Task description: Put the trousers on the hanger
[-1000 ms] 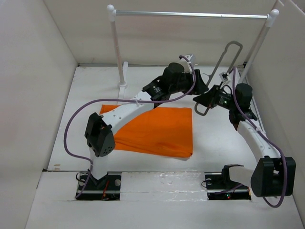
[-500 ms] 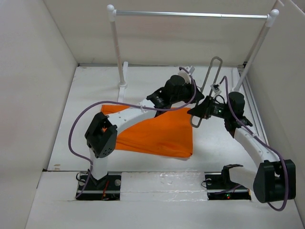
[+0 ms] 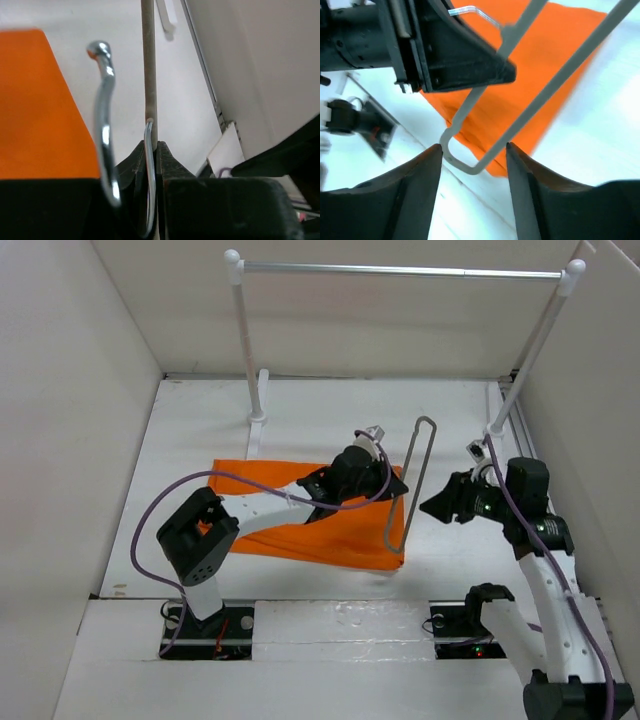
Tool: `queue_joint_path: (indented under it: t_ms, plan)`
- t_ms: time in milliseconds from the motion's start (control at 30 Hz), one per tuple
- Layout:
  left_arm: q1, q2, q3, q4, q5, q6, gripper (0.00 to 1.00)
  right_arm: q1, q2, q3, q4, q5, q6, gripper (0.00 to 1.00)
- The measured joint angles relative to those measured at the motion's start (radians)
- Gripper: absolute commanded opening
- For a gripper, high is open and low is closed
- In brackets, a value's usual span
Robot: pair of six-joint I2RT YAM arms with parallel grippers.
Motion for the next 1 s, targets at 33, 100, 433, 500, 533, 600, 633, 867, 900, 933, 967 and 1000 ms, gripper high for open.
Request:
queue_joint_path:
  t_ms: [33,100,433,500,533,600,633,867,900,933,967,1000]
  plan:
    - [-0.016,-0.004,-0.033,0.032,0.000,-0.018,0.00,-0.005,-0.032,0.018,-0.058,0.033,-0.012,0.34]
    - [-0.047,-0.010,-0.096,0.085,0.001,-0.054,0.00,-0.010,-0.082,0.055,-0.137,0.084,-0.044,0.15]
    - [-0.196,-0.004,-0.276,0.212,-0.191,-0.212,0.00,0.004,-0.061,0.023,-0.120,0.211,-0.160,0.00]
    - [-0.209,0.015,-0.276,0.250,-0.243,-0.251,0.00,0.035,0.000,0.005,-0.095,0.239,-0.192,0.00]
    - [-0.212,0.029,-0.276,0.275,-0.271,-0.275,0.00,0.050,0.035,-0.003,-0.072,0.256,-0.207,0.00]
    - [-0.215,0.064,-0.274,0.306,-0.329,-0.314,0.00,0.063,0.081,-0.034,-0.006,0.270,-0.232,0.00]
    - [-0.220,0.084,-0.269,0.307,-0.357,-0.328,0.00,0.060,0.095,-0.056,0.027,0.270,-0.239,0.07]
    - [-0.230,0.181,-0.189,0.236,-0.480,-0.391,0.00,0.034,0.263,-0.162,0.233,0.243,-0.281,0.22]
    - [-0.231,0.182,-0.188,0.229,-0.488,-0.396,0.00,0.032,0.291,-0.170,0.258,0.231,-0.285,0.24]
    - [-0.231,0.183,-0.186,0.220,-0.493,-0.398,0.00,0.031,0.317,-0.178,0.283,0.219,-0.287,0.25]
    - [-0.232,0.185,-0.180,0.207,-0.496,-0.401,0.00,0.032,0.338,-0.183,0.303,0.211,-0.288,0.26]
    - [-0.233,0.190,-0.173,0.198,-0.498,-0.402,0.00,0.036,0.359,-0.187,0.320,0.206,-0.288,0.27]
